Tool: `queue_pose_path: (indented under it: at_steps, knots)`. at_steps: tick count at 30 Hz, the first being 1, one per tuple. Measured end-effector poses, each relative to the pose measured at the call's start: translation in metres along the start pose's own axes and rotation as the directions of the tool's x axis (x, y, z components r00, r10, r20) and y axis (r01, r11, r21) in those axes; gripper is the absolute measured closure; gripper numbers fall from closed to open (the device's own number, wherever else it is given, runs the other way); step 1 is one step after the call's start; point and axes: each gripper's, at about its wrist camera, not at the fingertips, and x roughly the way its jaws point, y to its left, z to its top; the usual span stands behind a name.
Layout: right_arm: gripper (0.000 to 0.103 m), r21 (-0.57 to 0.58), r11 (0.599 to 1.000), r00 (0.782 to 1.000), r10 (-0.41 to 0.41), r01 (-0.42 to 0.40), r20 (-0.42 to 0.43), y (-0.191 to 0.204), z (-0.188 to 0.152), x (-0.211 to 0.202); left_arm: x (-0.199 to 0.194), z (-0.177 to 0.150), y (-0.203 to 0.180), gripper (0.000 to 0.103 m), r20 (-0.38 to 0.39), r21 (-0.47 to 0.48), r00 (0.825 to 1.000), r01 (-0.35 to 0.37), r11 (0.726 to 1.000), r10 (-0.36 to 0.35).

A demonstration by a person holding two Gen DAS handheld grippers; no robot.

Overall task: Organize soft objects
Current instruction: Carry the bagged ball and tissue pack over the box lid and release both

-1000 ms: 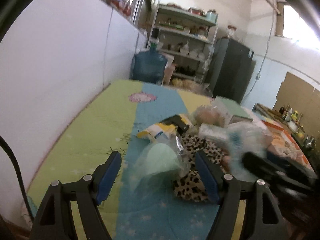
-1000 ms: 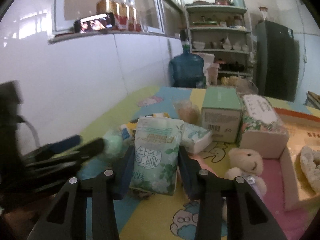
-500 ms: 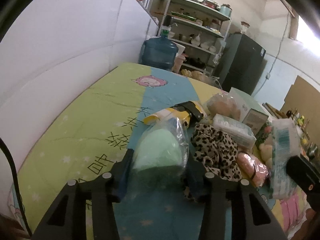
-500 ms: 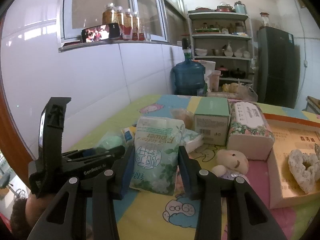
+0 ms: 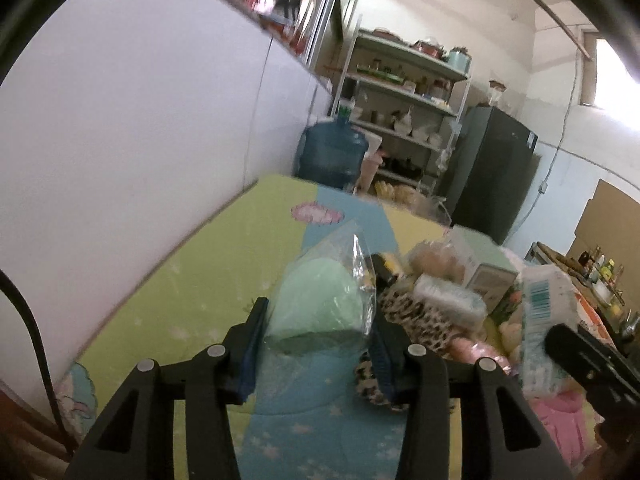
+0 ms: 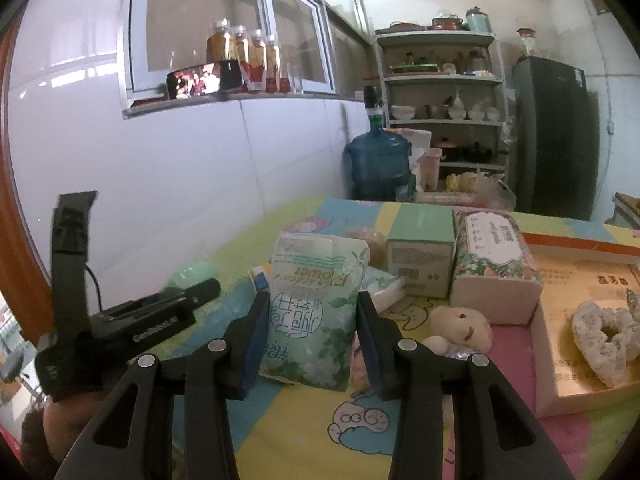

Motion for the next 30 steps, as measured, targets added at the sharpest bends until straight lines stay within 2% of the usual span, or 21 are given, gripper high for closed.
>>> queue_pose_path:
  at_steps: [9, 17, 30]
  knots:
    - [0.06, 0.025, 0.999, 0.996, -0.043, 0.041, 0.084, -0.015, 0.012, -0.037, -0.035, 0.015, -0.043, 0.057, 0.08, 0.068, 0.994, 0.064, 0.996, -0.069]
    - [0.06, 0.083, 0.992, 0.983, -0.11, 0.099, 0.148, -0.045, 0.017, -0.073, -0.043, 0.02, -0.092, 0.057, 0.082, 0.133, 0.987, 0.13, 0.983, -0.141]
    - [0.06, 0.179, 0.967, 0.948, -0.221, 0.182, 0.23, -0.107, 0.015, -0.134, -0.049, 0.016, -0.171, 0.057, 0.081, 0.209, 0.964, 0.233, 0.95, -0.255]
